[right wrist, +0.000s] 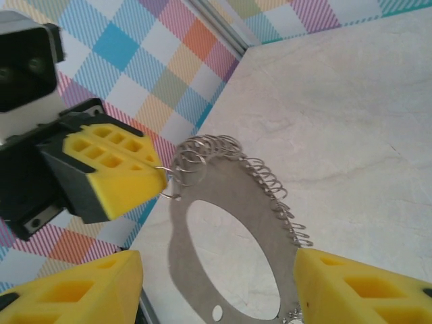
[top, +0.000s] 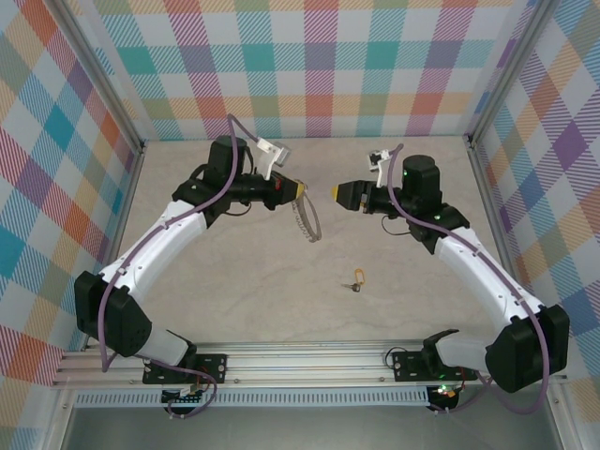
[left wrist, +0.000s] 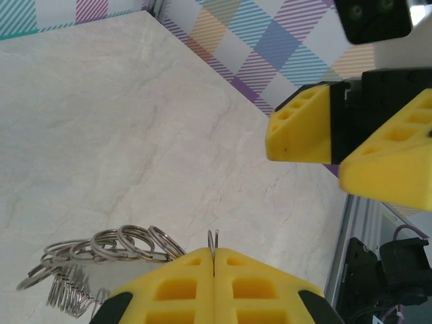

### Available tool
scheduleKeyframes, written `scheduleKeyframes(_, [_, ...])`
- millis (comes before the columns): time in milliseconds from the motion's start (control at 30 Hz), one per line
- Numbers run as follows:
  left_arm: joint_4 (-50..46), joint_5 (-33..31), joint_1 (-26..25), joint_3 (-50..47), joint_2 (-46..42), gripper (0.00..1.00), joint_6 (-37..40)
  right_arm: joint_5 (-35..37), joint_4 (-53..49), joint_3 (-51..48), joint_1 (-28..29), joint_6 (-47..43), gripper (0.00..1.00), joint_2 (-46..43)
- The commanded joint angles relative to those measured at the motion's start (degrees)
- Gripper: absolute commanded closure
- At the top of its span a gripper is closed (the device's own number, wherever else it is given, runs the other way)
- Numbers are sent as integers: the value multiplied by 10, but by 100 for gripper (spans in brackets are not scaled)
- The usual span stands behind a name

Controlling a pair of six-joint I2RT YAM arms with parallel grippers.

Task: Put the keys on the keyring

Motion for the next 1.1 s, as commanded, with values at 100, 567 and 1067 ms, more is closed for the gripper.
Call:
scheduleKeyframes(100, [-8, 43, -5, 39, 14, 100, 33, -42, -1, 31, -3, -20, 39, -1])
scheduleKeyframes(567, [-41, 150, -5, 59, -30, 100, 67, -97, 146, -70, -3, -5, 53, -42])
scheduleKeyframes(1067, [-28, 186, -21, 67, -54, 100, 97, -159, 265, -68, -3, 46, 59, -46])
